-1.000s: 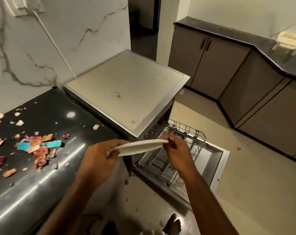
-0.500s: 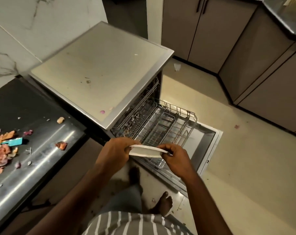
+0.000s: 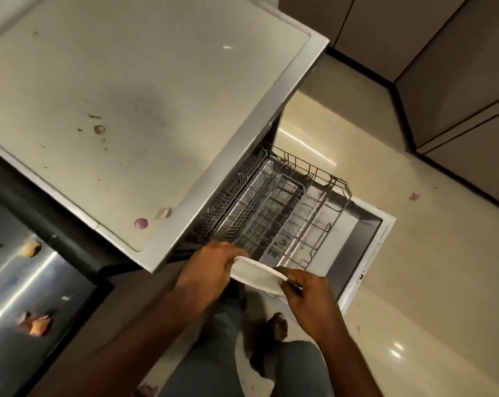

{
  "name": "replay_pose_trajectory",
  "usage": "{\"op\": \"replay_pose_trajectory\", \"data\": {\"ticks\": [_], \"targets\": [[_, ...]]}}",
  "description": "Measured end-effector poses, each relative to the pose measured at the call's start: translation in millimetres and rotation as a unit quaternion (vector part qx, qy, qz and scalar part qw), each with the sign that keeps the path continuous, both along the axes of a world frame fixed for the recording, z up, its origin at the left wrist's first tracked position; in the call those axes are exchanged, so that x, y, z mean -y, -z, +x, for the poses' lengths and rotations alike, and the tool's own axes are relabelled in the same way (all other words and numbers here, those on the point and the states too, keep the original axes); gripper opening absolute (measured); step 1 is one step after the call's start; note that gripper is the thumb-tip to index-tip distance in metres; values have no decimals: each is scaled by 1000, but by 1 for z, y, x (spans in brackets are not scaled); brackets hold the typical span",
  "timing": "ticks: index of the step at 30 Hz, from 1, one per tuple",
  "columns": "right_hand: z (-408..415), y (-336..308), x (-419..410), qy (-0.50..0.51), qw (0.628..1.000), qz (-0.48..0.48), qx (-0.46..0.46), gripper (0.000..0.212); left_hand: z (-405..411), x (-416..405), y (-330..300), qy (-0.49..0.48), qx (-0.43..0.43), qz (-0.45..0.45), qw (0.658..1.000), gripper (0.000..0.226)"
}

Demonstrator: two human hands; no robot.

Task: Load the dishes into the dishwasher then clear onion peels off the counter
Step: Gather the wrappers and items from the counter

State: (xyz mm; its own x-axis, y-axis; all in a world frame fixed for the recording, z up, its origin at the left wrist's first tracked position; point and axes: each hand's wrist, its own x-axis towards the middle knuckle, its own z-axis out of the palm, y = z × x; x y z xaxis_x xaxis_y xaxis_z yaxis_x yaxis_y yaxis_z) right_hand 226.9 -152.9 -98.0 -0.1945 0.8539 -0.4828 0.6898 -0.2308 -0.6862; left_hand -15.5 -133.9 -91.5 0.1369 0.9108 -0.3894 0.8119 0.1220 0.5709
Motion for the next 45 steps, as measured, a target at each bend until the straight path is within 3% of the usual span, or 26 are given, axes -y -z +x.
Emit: {"op": "replay_pose_trajectory", "data": {"ticks": [5,9,13,19,23,25,30,36,41,45], "targets": [[-12,52,-27,-17,1000,0,3,36,-11,-14,57,-20,-23,2,1000,39],[-25,100,-47,-45,998,23,47,36,-8,-22,92,-113,-44,45,992,25],[-39,138,-71,-50,998,15,33,35,0,-34,126,-224,-46,11,973,31],[-61,205,-119,-61,995,82,6,31,4,-43,187,-363,55,-2,930,26],[-72,242,-132,-76,989,125,-35,31,11,-47,218,-437,161,-25,885,42],[-78,259,-131,-75,987,131,-52,31,13,-51,231,-452,169,-18,876,52],[-98,294,-122,-89,991,77,-67,39,7,-71,267,-501,145,1,853,57],[-99,303,-97,-66,994,19,-89,41,-12,-90,308,-517,119,5,848,46],[-89,307,-78,-55,995,-14,-87,39,-16,-95,337,-589,163,-51,790,36],[-84,306,-77,-26,996,-25,-80,38,-10,-96,342,-581,153,-64,797,38]]}}
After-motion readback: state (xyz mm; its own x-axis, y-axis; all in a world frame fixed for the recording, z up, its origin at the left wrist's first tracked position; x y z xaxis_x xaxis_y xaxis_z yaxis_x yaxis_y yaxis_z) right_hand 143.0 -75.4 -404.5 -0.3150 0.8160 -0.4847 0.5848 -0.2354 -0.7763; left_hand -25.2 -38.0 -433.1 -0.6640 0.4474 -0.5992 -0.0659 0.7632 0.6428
